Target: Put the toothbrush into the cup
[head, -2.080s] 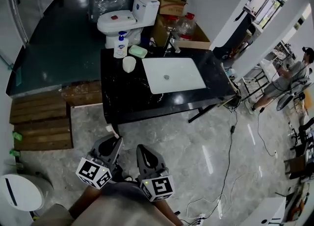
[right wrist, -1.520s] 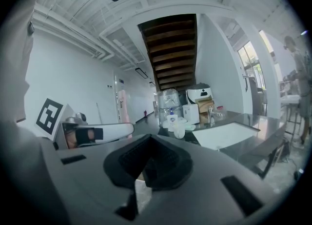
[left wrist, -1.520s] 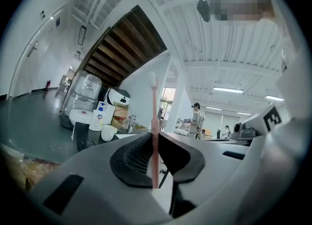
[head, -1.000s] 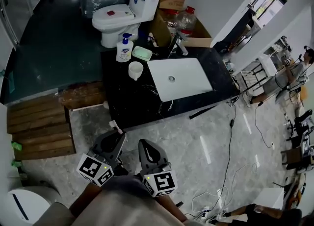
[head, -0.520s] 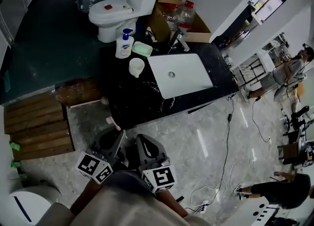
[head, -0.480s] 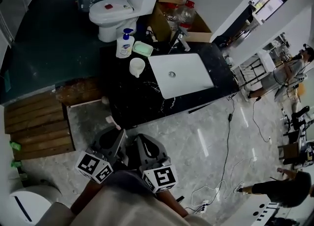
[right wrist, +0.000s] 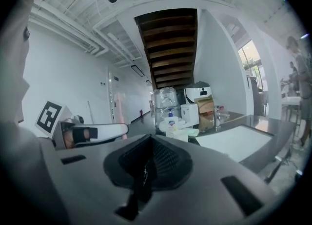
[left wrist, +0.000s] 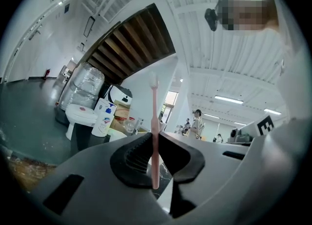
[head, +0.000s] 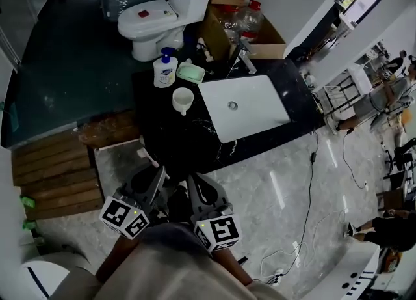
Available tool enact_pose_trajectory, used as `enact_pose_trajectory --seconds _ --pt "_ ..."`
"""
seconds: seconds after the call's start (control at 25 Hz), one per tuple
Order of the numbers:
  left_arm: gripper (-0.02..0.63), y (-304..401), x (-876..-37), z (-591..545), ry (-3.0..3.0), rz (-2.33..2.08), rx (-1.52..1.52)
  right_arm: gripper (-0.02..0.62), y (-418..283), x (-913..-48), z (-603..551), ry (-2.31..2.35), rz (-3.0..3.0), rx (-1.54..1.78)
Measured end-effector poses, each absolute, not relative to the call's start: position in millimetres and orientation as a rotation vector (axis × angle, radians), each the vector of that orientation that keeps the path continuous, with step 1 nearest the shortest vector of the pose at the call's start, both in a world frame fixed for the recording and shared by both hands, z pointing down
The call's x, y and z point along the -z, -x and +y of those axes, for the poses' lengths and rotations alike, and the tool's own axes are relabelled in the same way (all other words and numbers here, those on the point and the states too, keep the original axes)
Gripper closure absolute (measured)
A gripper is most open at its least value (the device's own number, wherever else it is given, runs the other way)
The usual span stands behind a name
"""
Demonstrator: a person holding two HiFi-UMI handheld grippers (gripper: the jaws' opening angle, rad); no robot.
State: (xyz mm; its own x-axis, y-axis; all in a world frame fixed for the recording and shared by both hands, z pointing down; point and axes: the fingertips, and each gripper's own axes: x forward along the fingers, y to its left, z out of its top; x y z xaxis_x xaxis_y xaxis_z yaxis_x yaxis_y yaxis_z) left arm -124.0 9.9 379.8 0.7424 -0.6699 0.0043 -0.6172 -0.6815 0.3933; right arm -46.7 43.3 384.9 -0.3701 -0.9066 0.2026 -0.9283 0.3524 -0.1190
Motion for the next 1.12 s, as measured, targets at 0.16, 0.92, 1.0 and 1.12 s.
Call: enact_pose_trajectory --seconds 0.16,0.92,1.0,1.12 --pt "0.560 117.6 -378.4 -14.0 -2.572 -0.999 0.189 0.589 37.2 -384.4 19.0 -1.698 -2.506 -0.332" --pt "0.560 67.0 -389.0 -114.9 -2.532 -1.014 0.163 0.589 4.0 -400.8 -86.2 -1.563 -2.570 -0.406" --pt "0.560 61.7 -389.1 -126.3 -2.536 -1.029 0.158 0.589 -0.6 -400.6 -98.5 -1.549 -2.589 -0.410" --pt "0.560 54.4 -389.8 -137.3 -2.532 -1.056 0.151 0.589 -6.3 -400.0 -109.7 -1.525 -2.618 -0.422"
